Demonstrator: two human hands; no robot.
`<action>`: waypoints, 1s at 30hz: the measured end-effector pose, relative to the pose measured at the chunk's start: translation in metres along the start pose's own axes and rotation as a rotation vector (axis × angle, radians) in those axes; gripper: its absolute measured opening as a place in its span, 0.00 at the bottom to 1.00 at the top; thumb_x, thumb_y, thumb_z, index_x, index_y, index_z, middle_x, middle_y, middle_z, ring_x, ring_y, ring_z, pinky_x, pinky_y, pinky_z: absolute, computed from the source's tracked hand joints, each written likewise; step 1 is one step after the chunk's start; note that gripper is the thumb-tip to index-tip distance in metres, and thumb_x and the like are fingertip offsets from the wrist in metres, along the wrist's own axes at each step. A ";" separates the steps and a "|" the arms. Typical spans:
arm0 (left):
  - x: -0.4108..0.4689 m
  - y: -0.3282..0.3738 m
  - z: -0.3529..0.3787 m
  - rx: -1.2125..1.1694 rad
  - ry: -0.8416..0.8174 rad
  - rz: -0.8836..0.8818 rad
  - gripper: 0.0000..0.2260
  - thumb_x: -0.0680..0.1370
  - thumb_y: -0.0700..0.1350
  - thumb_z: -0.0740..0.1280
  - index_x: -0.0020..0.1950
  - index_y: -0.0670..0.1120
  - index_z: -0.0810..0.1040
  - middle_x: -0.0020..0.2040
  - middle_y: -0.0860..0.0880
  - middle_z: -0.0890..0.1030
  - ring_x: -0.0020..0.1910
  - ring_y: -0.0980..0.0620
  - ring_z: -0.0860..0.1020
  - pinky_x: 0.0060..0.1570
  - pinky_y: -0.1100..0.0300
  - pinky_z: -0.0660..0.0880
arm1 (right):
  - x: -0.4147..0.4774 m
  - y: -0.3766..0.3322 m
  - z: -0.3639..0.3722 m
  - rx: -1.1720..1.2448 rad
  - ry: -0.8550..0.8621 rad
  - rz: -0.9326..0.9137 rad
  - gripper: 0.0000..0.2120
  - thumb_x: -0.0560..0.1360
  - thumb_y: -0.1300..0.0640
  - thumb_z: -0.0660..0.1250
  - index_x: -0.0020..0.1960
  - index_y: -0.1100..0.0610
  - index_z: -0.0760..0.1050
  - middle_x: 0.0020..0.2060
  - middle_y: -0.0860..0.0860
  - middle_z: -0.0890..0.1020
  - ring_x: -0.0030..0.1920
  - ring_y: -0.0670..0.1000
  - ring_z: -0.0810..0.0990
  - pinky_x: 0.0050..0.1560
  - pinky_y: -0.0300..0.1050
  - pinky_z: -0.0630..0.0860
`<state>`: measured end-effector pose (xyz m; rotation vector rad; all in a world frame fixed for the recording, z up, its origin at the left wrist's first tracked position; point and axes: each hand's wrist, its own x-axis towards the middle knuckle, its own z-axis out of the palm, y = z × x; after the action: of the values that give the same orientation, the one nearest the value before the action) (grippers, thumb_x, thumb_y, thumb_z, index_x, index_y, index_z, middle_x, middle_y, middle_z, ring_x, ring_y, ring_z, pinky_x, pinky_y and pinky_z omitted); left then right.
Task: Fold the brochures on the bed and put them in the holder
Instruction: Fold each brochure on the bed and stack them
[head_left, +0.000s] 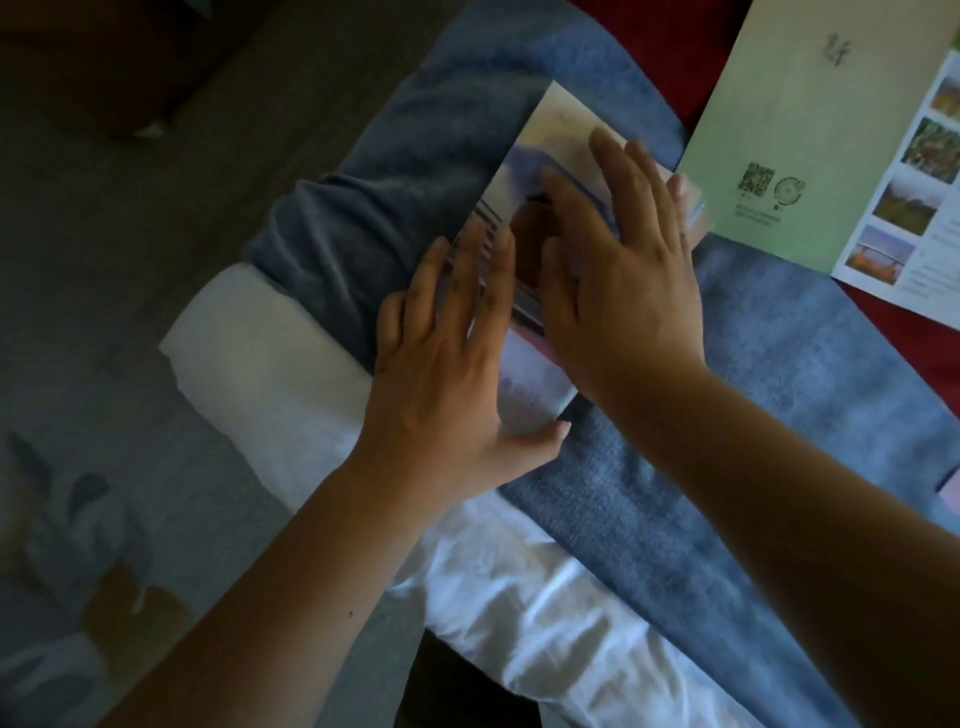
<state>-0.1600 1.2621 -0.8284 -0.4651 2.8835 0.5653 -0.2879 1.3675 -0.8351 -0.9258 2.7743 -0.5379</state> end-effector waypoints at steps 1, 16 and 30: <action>0.000 0.002 0.000 -0.001 0.000 -0.001 0.60 0.64 0.72 0.70 0.84 0.44 0.47 0.85 0.43 0.52 0.82 0.40 0.55 0.73 0.43 0.60 | 0.002 0.000 0.000 -0.007 -0.004 0.005 0.22 0.85 0.52 0.56 0.78 0.53 0.70 0.81 0.59 0.63 0.82 0.61 0.55 0.82 0.59 0.48; -0.013 -0.004 0.021 0.138 -0.005 0.063 0.35 0.82 0.66 0.57 0.84 0.50 0.57 0.85 0.46 0.52 0.84 0.47 0.51 0.80 0.42 0.51 | -0.020 0.032 0.025 0.040 0.046 -0.100 0.23 0.86 0.53 0.59 0.80 0.56 0.67 0.80 0.58 0.64 0.81 0.59 0.60 0.81 0.58 0.56; -0.001 0.019 0.012 0.250 0.000 0.052 0.36 0.80 0.63 0.58 0.83 0.46 0.59 0.83 0.41 0.57 0.82 0.40 0.56 0.80 0.36 0.46 | -0.012 0.029 0.016 0.052 -0.117 -0.066 0.29 0.82 0.43 0.49 0.81 0.50 0.64 0.82 0.54 0.61 0.83 0.57 0.55 0.83 0.55 0.48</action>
<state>-0.1636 1.2839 -0.8332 -0.3532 2.9186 0.2065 -0.2903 1.3921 -0.8607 -1.0072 2.6213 -0.5443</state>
